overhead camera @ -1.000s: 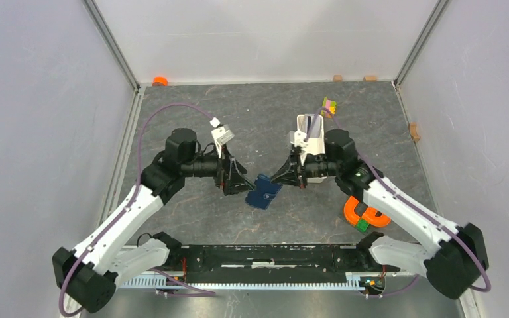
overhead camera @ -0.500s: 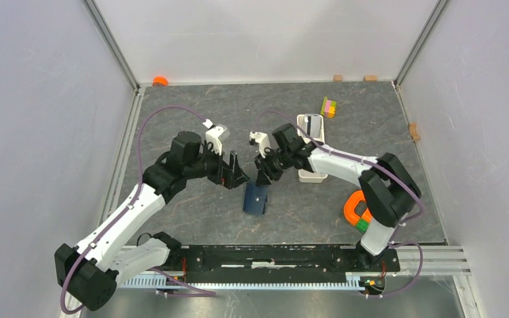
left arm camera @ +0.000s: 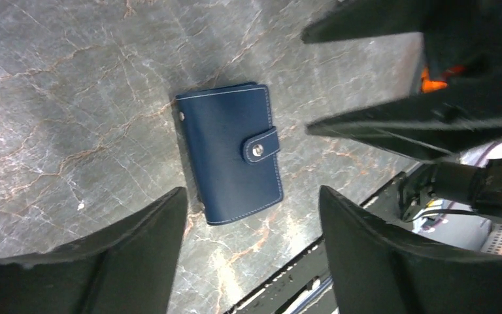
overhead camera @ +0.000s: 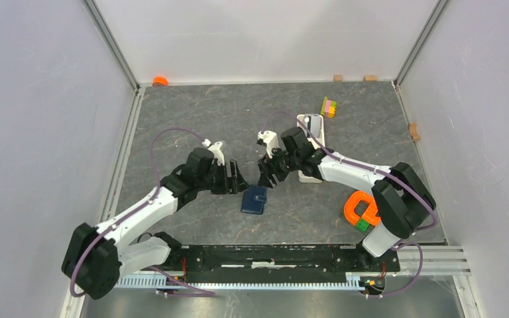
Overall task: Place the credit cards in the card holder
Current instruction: Open the card holder at the center of the board.
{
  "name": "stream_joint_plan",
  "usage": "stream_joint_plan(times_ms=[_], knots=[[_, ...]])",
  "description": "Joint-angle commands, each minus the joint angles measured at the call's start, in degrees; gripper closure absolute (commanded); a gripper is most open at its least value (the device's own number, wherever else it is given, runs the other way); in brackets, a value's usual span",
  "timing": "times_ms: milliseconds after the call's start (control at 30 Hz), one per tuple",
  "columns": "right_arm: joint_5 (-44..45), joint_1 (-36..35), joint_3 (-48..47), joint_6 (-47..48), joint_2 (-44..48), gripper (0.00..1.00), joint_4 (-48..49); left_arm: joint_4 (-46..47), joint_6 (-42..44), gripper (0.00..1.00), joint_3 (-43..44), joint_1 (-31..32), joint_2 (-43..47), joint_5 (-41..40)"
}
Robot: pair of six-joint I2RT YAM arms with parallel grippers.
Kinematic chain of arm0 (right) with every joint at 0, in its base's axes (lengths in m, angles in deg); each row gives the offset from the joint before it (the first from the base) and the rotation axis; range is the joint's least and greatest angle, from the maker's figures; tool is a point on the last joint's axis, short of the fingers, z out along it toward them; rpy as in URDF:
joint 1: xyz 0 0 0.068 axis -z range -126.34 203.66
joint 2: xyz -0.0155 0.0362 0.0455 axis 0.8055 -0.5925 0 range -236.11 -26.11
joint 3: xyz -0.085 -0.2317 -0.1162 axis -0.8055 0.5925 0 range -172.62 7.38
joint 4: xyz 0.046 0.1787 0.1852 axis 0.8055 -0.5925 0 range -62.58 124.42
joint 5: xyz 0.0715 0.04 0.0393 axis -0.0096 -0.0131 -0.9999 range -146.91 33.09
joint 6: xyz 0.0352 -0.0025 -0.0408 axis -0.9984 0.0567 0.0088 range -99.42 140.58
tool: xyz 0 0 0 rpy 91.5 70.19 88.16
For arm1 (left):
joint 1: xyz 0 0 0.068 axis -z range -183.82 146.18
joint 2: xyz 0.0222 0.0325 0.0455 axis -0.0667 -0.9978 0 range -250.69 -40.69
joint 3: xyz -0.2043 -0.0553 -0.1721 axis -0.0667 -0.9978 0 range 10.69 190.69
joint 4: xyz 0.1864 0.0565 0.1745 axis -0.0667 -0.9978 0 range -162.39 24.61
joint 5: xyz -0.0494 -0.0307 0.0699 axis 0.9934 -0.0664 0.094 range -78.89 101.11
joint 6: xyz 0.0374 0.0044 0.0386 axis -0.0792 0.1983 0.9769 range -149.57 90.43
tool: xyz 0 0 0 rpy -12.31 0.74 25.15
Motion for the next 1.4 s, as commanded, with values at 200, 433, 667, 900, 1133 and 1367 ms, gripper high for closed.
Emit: stream_joint_plan(times_ms=[200,433,667,900,1133,1367], knots=[[-18.65,-0.73,3.55,6.04,-1.75,0.42,3.03,10.03,-4.72,0.34,-2.81,3.08,-11.07,-5.12],[-18.62,-0.73,1.33,9.22,-5.40,0.43,0.81,10.53,-3.35,0.36,-2.52,3.77,-16.88,-6.21],[-18.63,-0.60,-0.21,10.28,-7.43,0.41,1.84,10.63,-1.32,0.42,-1.43,3.87,-22.07,-5.54],[-19.31,-0.64,-0.57,10.22,-9.98,0.40,2.45,8.69,0.80,0.57,-0.20,3.94,-25.81,-7.48],[-24.13,-0.63,1.19,6.24,-12.08,0.41,3.02,7.21,1.82,0.65,0.15,4.02,-26.37,-9.25],[-26.60,-0.63,5.87,0.44,-12.19,0.44,4.96,6.88,2.23,0.72,0.19,4.22,-27.12,-9.66]])
